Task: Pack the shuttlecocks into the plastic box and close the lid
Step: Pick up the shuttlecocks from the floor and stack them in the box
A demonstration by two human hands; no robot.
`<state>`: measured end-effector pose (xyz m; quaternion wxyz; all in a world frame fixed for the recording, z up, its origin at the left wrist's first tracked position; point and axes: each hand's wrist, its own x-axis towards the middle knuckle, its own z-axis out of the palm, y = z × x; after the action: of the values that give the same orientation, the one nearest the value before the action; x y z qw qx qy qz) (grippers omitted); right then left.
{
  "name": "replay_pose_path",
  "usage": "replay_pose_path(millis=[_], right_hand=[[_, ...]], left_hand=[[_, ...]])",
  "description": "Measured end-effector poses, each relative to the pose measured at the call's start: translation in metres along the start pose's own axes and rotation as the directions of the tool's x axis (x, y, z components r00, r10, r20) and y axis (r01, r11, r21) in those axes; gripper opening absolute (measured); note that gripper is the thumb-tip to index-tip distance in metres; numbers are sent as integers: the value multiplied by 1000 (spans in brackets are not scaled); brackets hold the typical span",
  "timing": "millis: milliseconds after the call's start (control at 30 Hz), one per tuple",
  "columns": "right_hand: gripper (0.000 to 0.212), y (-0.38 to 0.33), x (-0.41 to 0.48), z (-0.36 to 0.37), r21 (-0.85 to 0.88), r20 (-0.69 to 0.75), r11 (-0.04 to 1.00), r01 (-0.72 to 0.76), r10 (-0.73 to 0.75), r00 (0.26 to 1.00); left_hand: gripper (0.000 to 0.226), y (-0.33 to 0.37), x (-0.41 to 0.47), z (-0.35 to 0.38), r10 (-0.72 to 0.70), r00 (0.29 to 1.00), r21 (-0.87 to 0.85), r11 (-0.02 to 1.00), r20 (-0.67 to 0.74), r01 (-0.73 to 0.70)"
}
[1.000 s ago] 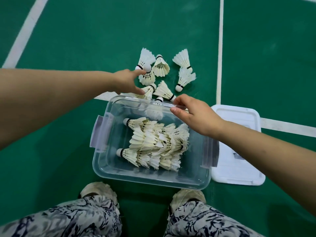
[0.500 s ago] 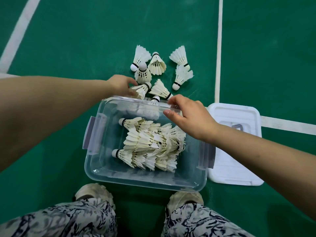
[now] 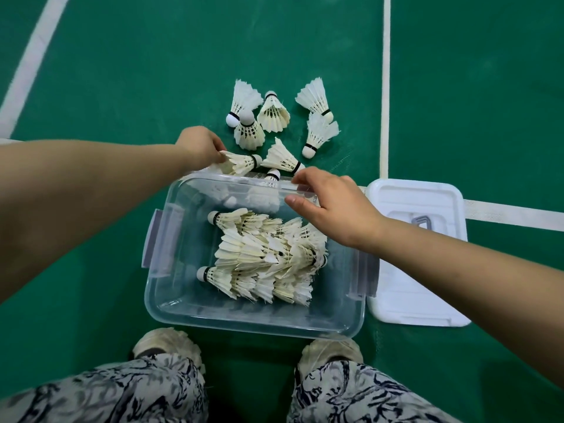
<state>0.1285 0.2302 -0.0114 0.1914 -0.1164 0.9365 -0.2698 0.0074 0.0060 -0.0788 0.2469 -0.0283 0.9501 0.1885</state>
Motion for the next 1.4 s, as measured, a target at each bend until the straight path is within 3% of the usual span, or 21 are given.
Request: replay_pose_path(millis=[233,400,633,800,933,1033,1167,1267,1400], right_hand=[[47,1,-1,0,-2,7,1000,-1,1,1000],[45,0,-1,-1,11,19,1000,-12,12,1000],[38,-6,-3,-9,43,-19,999,-12,13,1000],[22,-17,-4,-17,123,-110,992,13,0,994],[16,-31,-4,-19,286,-133,958,-12,52,990],[9,-44,-3,-19,514,-79,856,-53,109,991],[6,-61,-5,-18,788,75,603,-122,102,992],[34,-70,-7,-16,896,161,414,-161,35,986],[33,-80,-12,-11,956,186,230,-181,-4,982]], left_hand=[[19,6,-5,-11,-15,996,-78,997,-83,9],[22,10,-8,-38,29,981,-65,997,-191,-42],[21,25,-24,-65,46,959,-175,980,-281,-98],[18,41,-36,-91,-2,932,-394,906,-363,-152],[14,45,-62,-100,-1,942,-554,809,-337,-197],[18,39,-89,-90,29,963,-643,739,-269,-201],[31,34,-124,-73,43,977,-710,681,-208,-181],[25,35,-147,-60,81,985,-710,683,-155,-168],[28,38,-165,-47,105,989,-712,687,-99,-145]])
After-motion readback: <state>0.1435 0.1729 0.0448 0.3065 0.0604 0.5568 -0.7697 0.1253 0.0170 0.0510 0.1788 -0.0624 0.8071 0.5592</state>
